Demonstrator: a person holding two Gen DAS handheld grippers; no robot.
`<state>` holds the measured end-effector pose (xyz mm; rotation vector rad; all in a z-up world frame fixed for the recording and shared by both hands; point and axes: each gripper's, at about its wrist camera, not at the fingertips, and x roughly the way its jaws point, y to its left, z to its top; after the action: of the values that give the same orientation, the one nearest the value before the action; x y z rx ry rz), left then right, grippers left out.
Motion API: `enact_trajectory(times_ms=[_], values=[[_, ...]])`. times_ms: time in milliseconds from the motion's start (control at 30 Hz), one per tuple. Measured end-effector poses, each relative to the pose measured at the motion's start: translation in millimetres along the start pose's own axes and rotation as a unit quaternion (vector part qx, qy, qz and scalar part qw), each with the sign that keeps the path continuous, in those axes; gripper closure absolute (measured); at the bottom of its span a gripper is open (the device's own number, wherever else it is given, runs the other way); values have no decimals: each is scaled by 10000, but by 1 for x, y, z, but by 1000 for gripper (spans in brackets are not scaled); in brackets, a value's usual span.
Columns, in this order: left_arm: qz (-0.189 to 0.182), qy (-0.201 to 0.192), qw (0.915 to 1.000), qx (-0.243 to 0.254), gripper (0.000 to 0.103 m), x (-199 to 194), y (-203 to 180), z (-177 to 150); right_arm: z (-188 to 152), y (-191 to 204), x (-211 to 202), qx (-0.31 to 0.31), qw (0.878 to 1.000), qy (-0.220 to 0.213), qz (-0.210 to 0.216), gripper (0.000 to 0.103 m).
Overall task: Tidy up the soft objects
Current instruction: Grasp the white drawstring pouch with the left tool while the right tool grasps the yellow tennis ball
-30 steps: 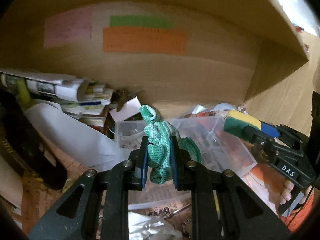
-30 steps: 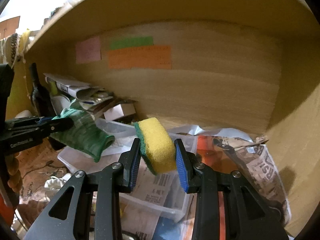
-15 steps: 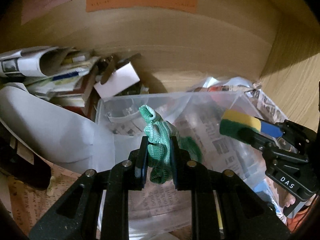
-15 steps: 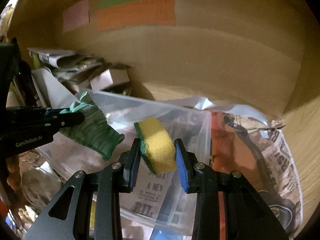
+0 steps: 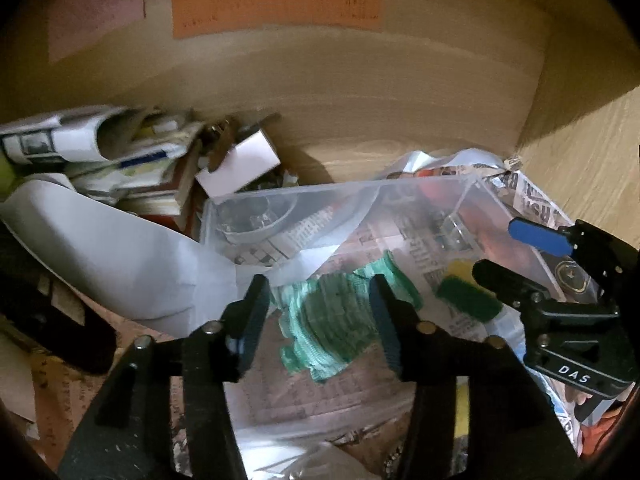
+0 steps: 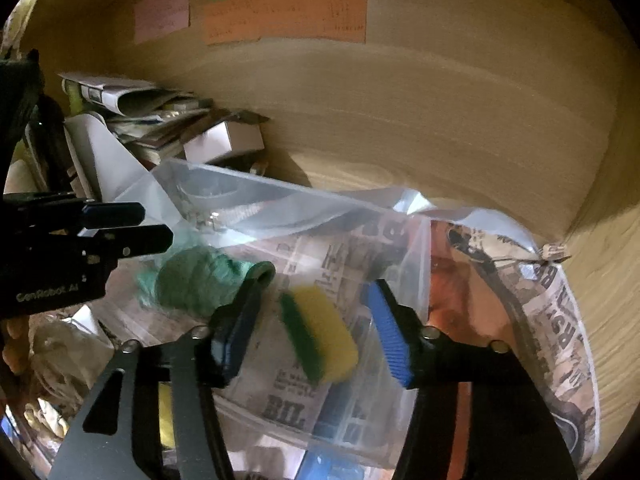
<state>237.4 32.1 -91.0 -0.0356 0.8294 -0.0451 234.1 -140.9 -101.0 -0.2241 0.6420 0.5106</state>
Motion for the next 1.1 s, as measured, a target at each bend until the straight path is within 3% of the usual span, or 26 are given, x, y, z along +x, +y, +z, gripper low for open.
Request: enact_trajectory(times_ms=[233, 467, 600, 800, 1100], values=[[32, -466, 9989, -31, 31, -42, 2, -2, 4, 7, -34, -55, 9991, -426, 8, 36], [174, -873, 9960, 43, 15, -82, 4, -11, 0, 18, -73, -159, 9963, -837, 121, 34], [335, -1039, 9939, 125, 6, -100, 4, -24, -9, 26, -88, -179, 9949, -969, 195, 26], [362, -799, 9960, 189, 6, -99, 4, -50, -26, 34, -87, -130, 9959, -835, 310, 26], [337, -283, 9990, 36, 6, -75, 14, -87, -49, 42, -59, 153, 9966, -233, 771, 26]])
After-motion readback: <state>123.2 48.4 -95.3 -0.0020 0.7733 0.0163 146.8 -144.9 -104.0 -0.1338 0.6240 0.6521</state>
